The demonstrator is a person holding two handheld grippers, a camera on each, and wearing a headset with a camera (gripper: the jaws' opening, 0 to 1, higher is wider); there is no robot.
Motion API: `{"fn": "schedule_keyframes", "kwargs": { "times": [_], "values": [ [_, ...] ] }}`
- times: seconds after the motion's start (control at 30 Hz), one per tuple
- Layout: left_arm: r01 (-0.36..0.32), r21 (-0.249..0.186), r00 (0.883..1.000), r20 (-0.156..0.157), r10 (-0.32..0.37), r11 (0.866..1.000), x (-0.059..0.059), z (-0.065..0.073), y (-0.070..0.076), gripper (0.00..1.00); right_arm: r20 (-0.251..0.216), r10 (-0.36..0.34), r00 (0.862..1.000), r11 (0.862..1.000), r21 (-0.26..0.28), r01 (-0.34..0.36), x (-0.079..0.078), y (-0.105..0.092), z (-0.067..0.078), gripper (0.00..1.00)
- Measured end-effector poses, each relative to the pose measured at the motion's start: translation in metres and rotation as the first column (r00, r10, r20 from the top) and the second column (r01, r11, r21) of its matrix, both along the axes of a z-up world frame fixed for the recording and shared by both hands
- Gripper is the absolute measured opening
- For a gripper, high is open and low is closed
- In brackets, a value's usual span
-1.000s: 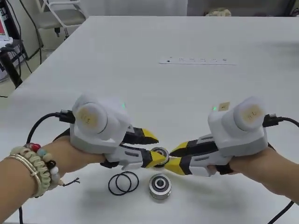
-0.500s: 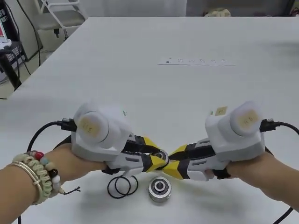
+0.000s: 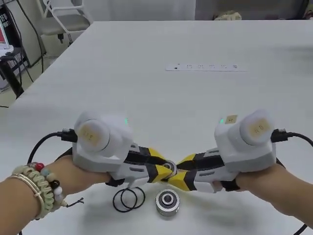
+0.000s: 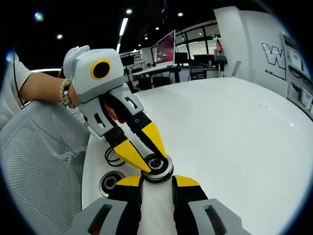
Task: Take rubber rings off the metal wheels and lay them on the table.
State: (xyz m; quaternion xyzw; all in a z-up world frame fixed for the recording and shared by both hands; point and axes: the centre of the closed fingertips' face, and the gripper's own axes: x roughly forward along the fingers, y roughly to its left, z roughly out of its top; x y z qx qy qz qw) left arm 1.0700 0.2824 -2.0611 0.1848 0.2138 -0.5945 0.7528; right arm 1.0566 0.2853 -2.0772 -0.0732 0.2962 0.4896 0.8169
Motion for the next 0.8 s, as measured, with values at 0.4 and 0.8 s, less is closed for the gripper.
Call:
{"fn": "schedule_keyframes", "kwargs": {
  "times": [0.4, 0.8],
  "values": [
    [-0.005, -0.005, 1.000, 0.005, 0.005, 1.000, 0.0005, 0.0000, -0.0002, 0.08, 0.018, 0.025, 1.000, 0.999, -0.031, -0.025, -0.0021, -0.0033, -0.0006, 0.11],
    [-0.008, -0.002, 1.000, 0.005, 0.008, 1.000, -0.0005, 0.0000, 0.0007, 0.08, 0.033, 0.037, 0.999, 0.995, -0.094, -0.034, -0.0014, -0.0051, -0.0021, 0.00]
  ]
}}
